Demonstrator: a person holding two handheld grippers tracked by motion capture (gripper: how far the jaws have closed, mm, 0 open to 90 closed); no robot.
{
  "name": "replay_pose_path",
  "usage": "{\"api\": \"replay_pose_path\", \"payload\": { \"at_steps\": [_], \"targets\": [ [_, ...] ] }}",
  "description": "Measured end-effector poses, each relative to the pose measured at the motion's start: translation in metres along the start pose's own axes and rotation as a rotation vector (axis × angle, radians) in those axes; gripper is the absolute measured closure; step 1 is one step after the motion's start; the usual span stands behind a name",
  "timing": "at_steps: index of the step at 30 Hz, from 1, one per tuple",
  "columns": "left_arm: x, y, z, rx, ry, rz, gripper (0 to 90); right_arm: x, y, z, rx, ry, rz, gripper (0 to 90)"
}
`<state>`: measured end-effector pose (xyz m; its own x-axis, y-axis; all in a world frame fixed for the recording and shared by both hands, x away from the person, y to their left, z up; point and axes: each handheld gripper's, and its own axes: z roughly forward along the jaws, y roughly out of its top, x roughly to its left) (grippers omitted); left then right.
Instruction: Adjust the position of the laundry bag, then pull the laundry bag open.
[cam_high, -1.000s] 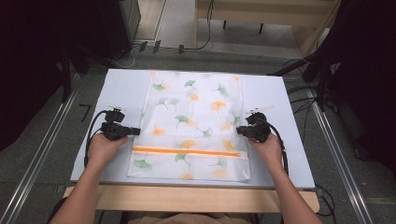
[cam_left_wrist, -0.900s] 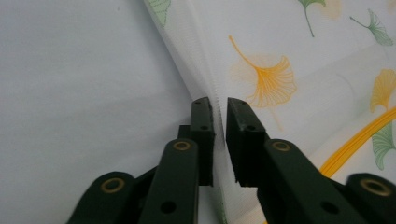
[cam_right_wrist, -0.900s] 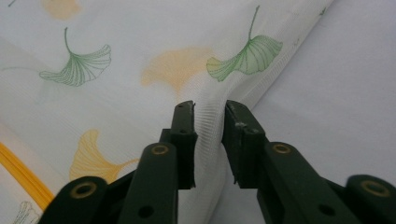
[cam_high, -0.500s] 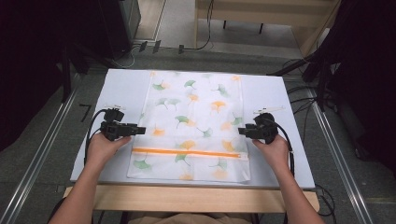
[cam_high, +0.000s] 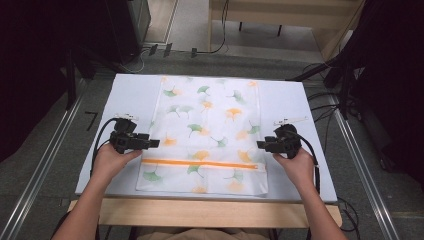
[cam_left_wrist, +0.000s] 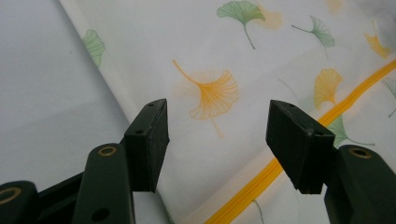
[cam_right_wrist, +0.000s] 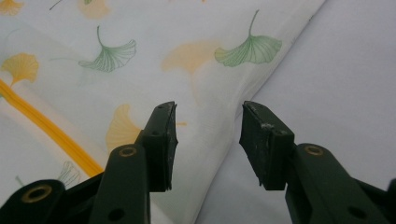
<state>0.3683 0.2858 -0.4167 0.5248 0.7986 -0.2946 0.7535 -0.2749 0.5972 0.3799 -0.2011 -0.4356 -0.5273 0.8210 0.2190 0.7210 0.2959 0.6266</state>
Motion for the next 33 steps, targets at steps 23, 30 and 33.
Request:
{"api": "replay_pose_path", "payload": {
  "at_steps": [23, 30, 33],
  "targets": [
    [-0.036, 0.017, 0.02, 0.028, -0.057, 0.12, 39.2, 0.004, -0.032, -0.027, 0.057, -0.002, 0.063, 63.1],
    [-0.05, 0.023, 0.031, 0.04, -0.069, 0.168, 39.3, 0.005, -0.039, -0.026, 0.081, 0.008, 0.093, 72.3],
    [-0.053, 0.026, 0.035, 0.039, -0.08, 0.174, 39.3, 0.007, -0.041, -0.024, 0.089, 0.016, 0.109, 75.8]
  ]
}}
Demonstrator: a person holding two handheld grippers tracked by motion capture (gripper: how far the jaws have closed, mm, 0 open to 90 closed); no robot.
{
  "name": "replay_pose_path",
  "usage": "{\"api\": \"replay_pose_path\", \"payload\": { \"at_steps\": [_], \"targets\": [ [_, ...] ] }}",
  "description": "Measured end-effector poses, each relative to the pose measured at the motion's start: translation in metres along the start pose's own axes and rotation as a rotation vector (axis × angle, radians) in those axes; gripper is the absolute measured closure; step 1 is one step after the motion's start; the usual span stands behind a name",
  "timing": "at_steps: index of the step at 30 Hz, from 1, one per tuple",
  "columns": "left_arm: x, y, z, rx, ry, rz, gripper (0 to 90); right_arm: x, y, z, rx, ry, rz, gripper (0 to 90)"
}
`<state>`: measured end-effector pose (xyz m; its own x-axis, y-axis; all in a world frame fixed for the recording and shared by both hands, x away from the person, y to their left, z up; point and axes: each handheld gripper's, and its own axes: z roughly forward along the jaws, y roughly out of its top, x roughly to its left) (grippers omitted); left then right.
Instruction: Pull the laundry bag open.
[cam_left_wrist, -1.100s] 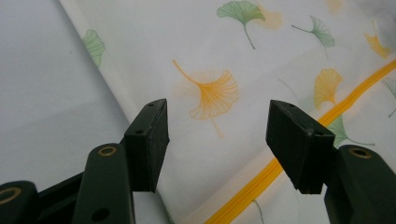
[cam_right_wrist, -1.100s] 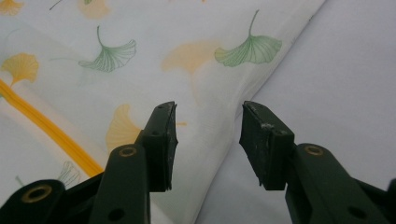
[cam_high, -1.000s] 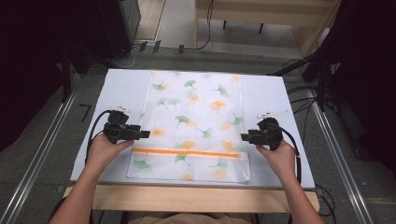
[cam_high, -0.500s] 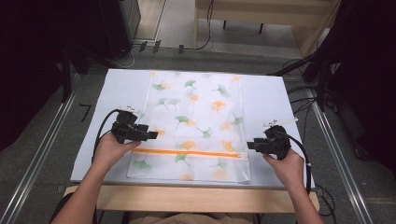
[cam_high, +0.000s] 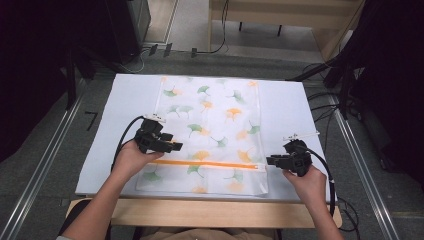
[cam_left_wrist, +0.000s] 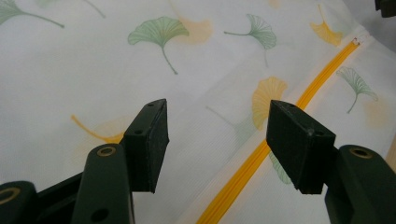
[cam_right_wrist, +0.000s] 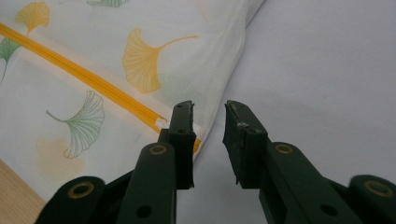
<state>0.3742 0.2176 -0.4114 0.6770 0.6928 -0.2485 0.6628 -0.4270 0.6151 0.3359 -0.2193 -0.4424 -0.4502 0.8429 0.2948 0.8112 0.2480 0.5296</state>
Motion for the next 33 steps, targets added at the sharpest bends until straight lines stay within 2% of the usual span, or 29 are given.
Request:
{"api": "replay_pose_path", "payload": {
  "at_steps": [2, 7, 13, 16, 23, 26, 33],
  "targets": [
    [-0.001, 0.002, 0.003, 0.006, 0.0, 0.012, 39.3, 0.002, -0.002, 0.005, 0.029, -0.007, -0.005, 78.6],
    [-0.004, 0.006, 0.008, 0.014, -0.009, 0.022, 39.3, 0.001, -0.004, 0.009, 0.045, -0.015, 0.02, 83.0],
    [-0.004, 0.008, 0.012, 0.023, -0.011, 0.029, 39.5, 0.002, -0.004, 0.014, 0.059, -0.004, 0.039, 82.3],
    [-0.005, 0.008, 0.013, 0.026, -0.012, 0.029, 39.5, 0.003, -0.004, 0.015, 0.058, -0.002, 0.031, 82.0],
    [-0.004, 0.008, 0.014, 0.032, -0.011, 0.028, 39.5, 0.001, -0.001, 0.019, 0.056, -0.007, 0.05, 77.6],
    [-0.004, 0.008, 0.014, 0.034, -0.009, 0.024, 39.5, 0.001, 0.003, 0.021, 0.043, 0.006, 0.056, 73.4],
    [-0.004, 0.007, 0.015, 0.039, -0.007, 0.028, 39.5, 0.005, 0.007, 0.029, 0.052, 0.0, 0.05, 68.7]
  ]
}}
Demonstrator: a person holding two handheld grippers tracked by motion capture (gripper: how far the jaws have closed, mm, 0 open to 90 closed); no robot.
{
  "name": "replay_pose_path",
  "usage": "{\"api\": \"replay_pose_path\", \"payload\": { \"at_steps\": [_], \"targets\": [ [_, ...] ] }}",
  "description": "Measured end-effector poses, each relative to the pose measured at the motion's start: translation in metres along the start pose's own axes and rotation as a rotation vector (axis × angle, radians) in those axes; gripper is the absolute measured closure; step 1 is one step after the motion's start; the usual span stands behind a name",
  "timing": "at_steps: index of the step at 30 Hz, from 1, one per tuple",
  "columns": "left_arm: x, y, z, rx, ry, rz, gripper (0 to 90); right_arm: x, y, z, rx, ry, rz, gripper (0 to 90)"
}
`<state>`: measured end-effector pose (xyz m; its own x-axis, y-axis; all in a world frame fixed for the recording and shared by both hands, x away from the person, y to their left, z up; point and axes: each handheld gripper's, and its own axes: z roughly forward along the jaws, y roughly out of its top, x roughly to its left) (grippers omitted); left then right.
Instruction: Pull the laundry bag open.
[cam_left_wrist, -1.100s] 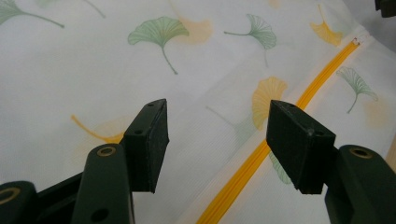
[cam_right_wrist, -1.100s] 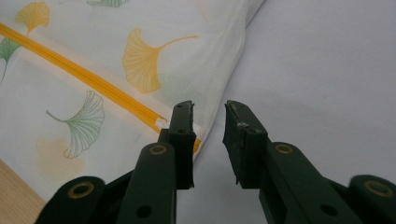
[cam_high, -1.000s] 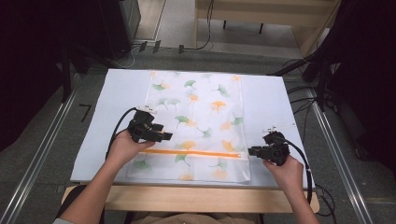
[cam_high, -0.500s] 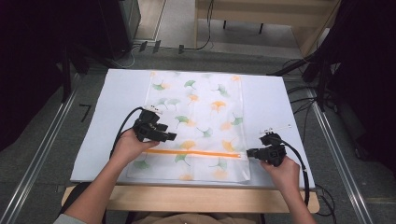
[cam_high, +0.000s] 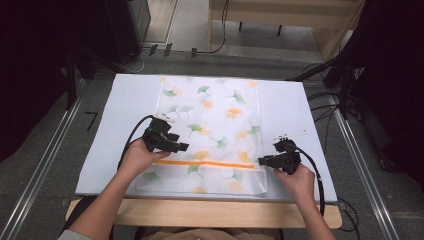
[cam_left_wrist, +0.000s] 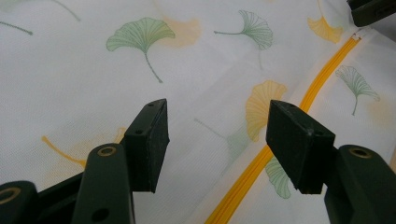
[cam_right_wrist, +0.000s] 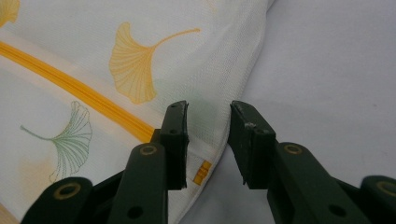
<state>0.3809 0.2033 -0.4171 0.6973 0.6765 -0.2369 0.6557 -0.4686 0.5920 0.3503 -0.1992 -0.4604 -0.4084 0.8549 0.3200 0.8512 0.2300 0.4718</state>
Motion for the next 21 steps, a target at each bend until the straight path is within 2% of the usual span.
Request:
{"api": "replay_pose_path", "payload": {
  "at_steps": [5, 9, 10, 12, 17, 18, 21],
  "targets": [
    [0.0, 0.0, 0.0, 0.0, 0.001, -0.001, 39.5, 0.003, 0.0, 0.001, 0.007, 0.005, -0.017, 70.9],
    [-0.001, 0.0, 0.002, 0.008, 0.0, 0.004, 39.6, 0.007, 0.0, 0.003, 0.015, -0.019, -0.058, 78.6],
    [-0.002, 0.0, 0.002, 0.012, 0.001, 0.007, 39.5, 0.008, 0.0, 0.003, 0.012, -0.025, -0.055, 81.2],
    [-0.003, 0.0, 0.003, 0.011, -0.002, 0.004, 39.6, 0.008, 0.0, 0.003, 0.014, -0.033, -0.064, 89.2],
    [-0.008, 0.002, 0.006, 0.021, -0.009, 0.017, 40.1, 0.004, 0.002, 0.001, 0.024, -0.006, -0.062, 90.0],
    [-0.009, 0.002, 0.007, 0.021, -0.013, 0.023, 40.6, 0.005, 0.003, -0.003, 0.009, 0.004, -0.076, 90.0],
    [-0.012, 0.002, 0.009, 0.016, -0.021, 0.027, 41.0, 0.006, 0.004, -0.008, -0.017, 0.021, -0.07, 90.0]
  ]
}}
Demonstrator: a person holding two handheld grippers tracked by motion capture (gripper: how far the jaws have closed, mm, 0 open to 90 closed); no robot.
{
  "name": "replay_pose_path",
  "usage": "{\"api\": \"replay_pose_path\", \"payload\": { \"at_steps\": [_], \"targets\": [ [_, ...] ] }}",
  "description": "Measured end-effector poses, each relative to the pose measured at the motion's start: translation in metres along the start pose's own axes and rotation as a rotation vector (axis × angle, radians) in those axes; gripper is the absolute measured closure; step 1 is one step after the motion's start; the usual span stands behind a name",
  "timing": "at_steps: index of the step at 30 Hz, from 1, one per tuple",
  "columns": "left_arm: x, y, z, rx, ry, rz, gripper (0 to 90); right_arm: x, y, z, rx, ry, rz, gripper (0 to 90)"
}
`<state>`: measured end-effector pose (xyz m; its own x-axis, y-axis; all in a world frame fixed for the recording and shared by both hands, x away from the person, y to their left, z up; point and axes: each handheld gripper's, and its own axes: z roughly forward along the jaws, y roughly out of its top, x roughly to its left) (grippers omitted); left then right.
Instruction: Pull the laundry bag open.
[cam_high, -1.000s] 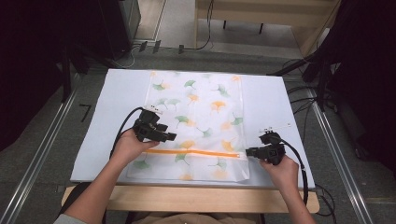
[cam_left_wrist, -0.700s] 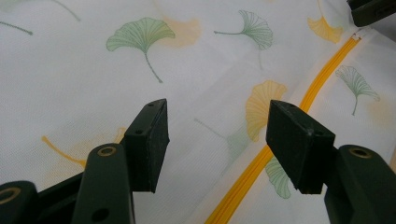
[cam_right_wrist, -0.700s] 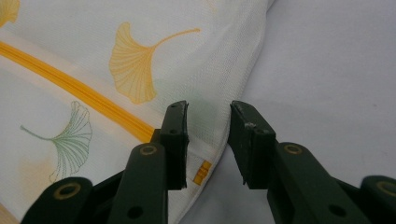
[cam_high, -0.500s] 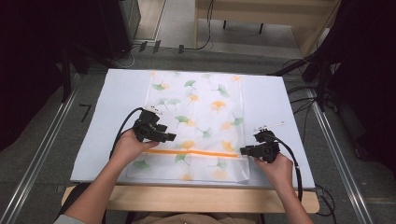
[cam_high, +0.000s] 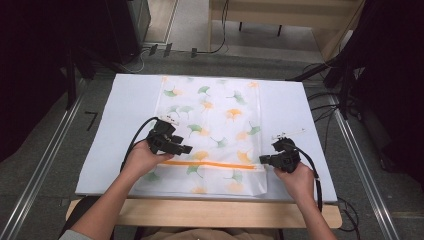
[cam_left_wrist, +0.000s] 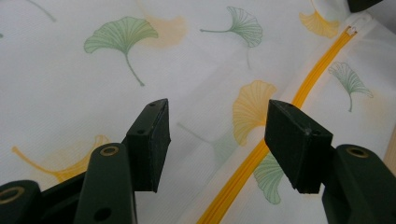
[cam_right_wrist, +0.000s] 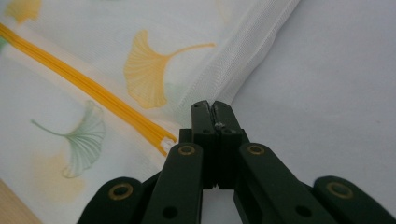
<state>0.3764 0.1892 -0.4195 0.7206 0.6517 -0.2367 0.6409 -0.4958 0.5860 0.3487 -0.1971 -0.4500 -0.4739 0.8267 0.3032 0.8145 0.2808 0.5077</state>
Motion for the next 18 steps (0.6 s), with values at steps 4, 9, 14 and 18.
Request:
{"api": "replay_pose_path", "payload": {
  "at_steps": [4, 9, 14, 18],
  "targets": [
    [-0.005, 0.001, 0.001, -0.002, -0.016, 0.018, 41.4, 0.003, 0.002, -0.01, -0.047, 0.019, -0.005, 90.0],
    [-0.014, 0.004, 0.006, -0.01, -0.054, 0.026, 42.7, 0.016, 0.006, -0.016, -0.097, 0.066, -0.046, 90.0],
    [-0.031, 0.006, 0.016, -0.009, -0.108, 0.044, 46.4, 0.025, 0.009, -0.012, -0.096, 0.081, -0.08, 90.0],
    [-0.048, 0.008, 0.025, -0.014, -0.145, 0.073, 50.4, 0.028, 0.011, -0.015, -0.114, 0.106, -0.08, 90.0]
  ]
}}
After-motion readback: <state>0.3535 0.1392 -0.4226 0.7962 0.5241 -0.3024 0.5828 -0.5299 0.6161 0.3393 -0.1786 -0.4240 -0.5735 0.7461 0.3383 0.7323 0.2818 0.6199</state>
